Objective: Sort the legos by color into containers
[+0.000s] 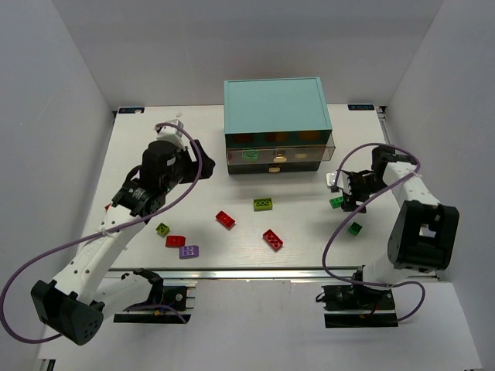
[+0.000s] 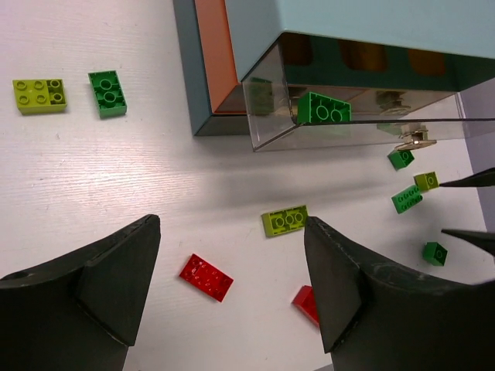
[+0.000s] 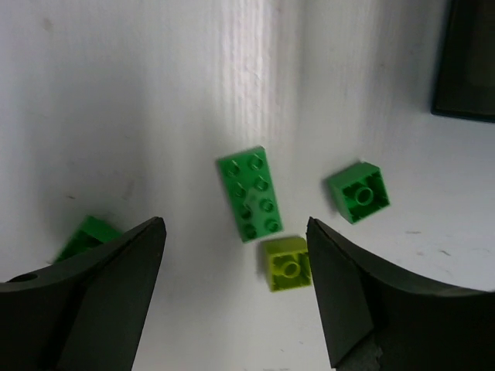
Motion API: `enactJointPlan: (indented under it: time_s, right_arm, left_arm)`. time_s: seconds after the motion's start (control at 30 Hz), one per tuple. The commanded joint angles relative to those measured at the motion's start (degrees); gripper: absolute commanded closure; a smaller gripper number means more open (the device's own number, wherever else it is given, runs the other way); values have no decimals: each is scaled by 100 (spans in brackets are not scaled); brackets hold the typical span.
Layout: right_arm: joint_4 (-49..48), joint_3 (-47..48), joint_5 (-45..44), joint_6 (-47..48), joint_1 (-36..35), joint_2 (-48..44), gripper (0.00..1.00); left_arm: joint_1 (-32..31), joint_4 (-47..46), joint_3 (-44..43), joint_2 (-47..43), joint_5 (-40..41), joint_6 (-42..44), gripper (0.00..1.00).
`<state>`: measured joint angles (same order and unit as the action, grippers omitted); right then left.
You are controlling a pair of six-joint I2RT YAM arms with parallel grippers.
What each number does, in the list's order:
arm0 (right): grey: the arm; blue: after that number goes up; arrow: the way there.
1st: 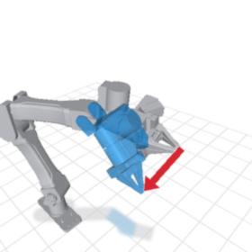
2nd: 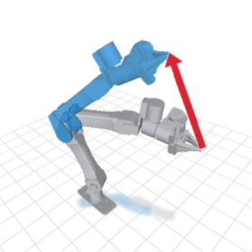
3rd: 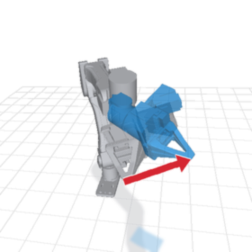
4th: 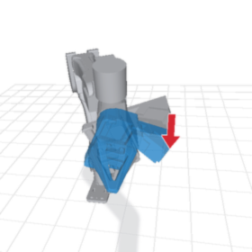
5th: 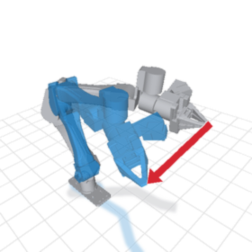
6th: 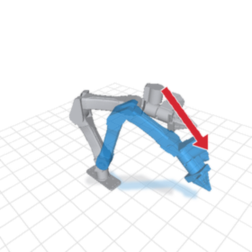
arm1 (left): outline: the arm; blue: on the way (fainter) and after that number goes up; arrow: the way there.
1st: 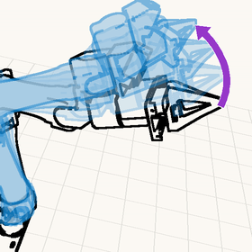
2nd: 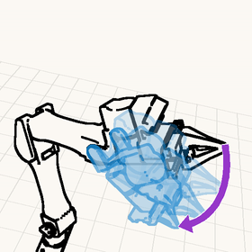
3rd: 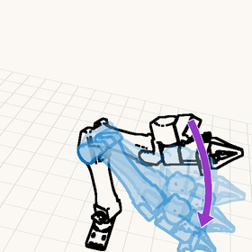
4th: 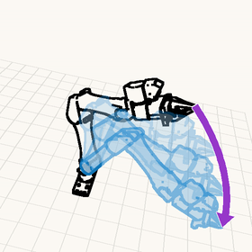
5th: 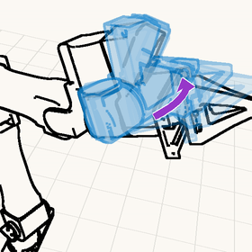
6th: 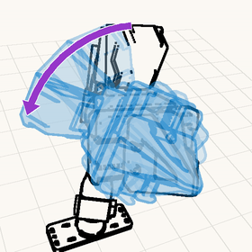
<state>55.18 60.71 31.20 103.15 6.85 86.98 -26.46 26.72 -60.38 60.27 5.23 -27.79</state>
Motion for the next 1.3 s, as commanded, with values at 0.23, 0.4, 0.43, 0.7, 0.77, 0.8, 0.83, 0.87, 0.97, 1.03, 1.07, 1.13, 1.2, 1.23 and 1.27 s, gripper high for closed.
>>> enactJointPlan:
  time_s: [0.23, 0.4, 0.43, 0.7, 0.77, 0.8, 0.83, 0.87, 0.97, 1.03, 1.07, 1.13, 1.2, 1.23, 1.27]
  right_arm:
    - [-191, 767, -562, 1506, 36, 1136, 24]
    - [-279, 890, -738, 1462, 9, 1427, 24]
    - [-323, 899, -764, 1445, -17, 1462, 24]
    - [-394, 1119, -905, 1348, -175, 1901, 25]
    - [-332, 1119, -966, 1444, -202, 1971, 26]
    - [-324, 1110, -984, 1453, -245, 1989, 27]
    - [-315, 1119, -1002, 1488, -263, 2042, 28]
    - [-254, 1119, -1045, 1497, -281, 2060, 28]
    - [-253, 1057, -1125, 1497, -333, 2104, 30]
    - [-306, 979, -1221, 1462, -386, 2130, 30]
    - [-280, 978, -1265, 1453, -404, 2156, 31]
    - [-157, 1022, -1370, 1462, -448, 2270, 34]
    - [203, 1127, -1467, 1611, -474, 2350, 36]
    - [291, 1136, -1581, 1637, -500, 2393, 37]
    - [353, 1075, -1660, 1681, -509, 2411, 37]
  left_arm:
    - [9, 184, 185, -305, 302, -95, 14]
    - [9, 202, 211, -270, 355, -104, 14]
    - [9, 150, 237, -262, 347, -112, 14]
    - [9, 26, 246, -33, 250, -157, 14]
    - [9, 61, 211, 20, 259, -139, 14]
    - [9, 61, 185, 29, 267, -139, 14]
    - [9, 79, 176, 29, 259, -130, 14]
    - [9, 96, 176, 37, 276, -130, 14]
    - [9, 114, 176, 37, 311, -130, 13]
    - [9, 114, 219, 20, 311, -139, 13]
    - [9, 97, 228, 20, 311, -156, 13]
    - [9, 97, 237, 29, 311, -165, 13]
    - [9, 105, 228, 46, 311, -165, 13]
    - [9, 97, 228, 37, 311, -165, 13]
    - [9, 114, 228, 37, 320, -157, 13]
